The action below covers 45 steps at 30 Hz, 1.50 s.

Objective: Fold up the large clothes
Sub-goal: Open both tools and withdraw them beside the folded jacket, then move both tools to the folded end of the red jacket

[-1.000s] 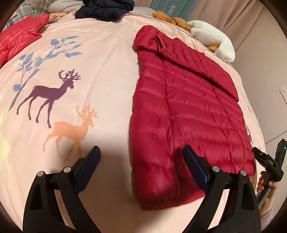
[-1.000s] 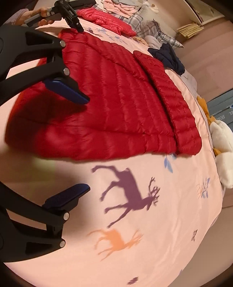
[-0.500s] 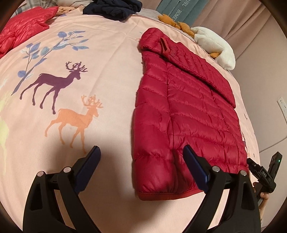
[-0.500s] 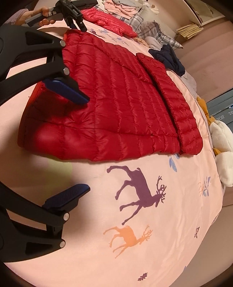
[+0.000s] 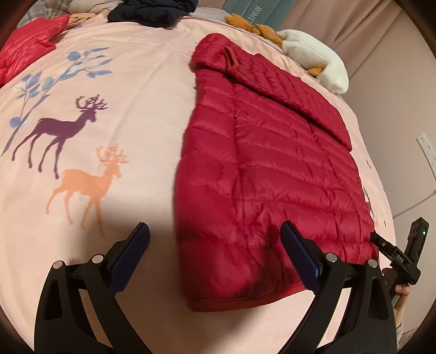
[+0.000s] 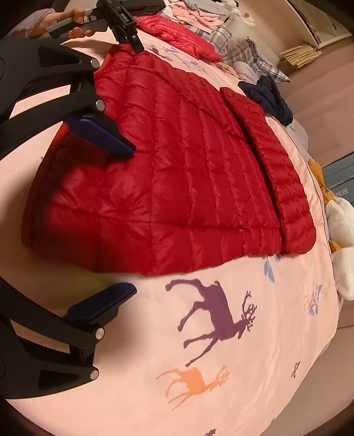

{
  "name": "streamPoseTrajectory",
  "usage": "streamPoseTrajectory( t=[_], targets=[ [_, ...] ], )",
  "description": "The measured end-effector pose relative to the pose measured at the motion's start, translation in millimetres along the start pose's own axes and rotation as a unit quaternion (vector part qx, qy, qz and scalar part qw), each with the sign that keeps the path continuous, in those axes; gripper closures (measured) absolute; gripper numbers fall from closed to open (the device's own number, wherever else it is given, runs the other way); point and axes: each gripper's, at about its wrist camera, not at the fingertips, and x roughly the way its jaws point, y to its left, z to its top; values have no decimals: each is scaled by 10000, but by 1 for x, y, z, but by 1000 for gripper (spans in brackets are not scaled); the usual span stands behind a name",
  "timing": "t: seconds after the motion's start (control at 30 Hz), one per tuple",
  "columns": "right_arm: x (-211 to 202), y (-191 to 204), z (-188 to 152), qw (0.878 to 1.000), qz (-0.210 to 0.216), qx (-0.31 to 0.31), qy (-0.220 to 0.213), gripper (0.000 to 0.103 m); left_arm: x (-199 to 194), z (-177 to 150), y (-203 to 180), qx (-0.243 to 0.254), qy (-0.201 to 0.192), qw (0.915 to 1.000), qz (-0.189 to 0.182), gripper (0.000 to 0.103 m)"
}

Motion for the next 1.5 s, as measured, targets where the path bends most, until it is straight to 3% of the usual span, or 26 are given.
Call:
streamPoseTrajectory(
  t=[0.5,0.77,0.93,1.13,1.3,1.5],
  targets=[
    [8,12,5,9993,363,-80,-53,6,17,9,-20,125,154,9984,-530,6],
    [15,6,15,9947,973,324,-97,7,20,15,-17,-167,139,9950,-973,6],
    [22,1,23,9870,1426,738,-110,9,24,22,-11,-536,96,9877,-1464,6],
    [23,-5,24,9786,1771,1045,-21,18,23,19,-8,-649,51,9832,-1707,6],
    [17,-22,17,9706,2017,1288,249,35,16,12,-7,-532,50,9847,-1658,6],
    [12,-28,8,9664,2147,1384,299,36,10,4,-1,-563,-10,9834,-1723,7]
  ],
)
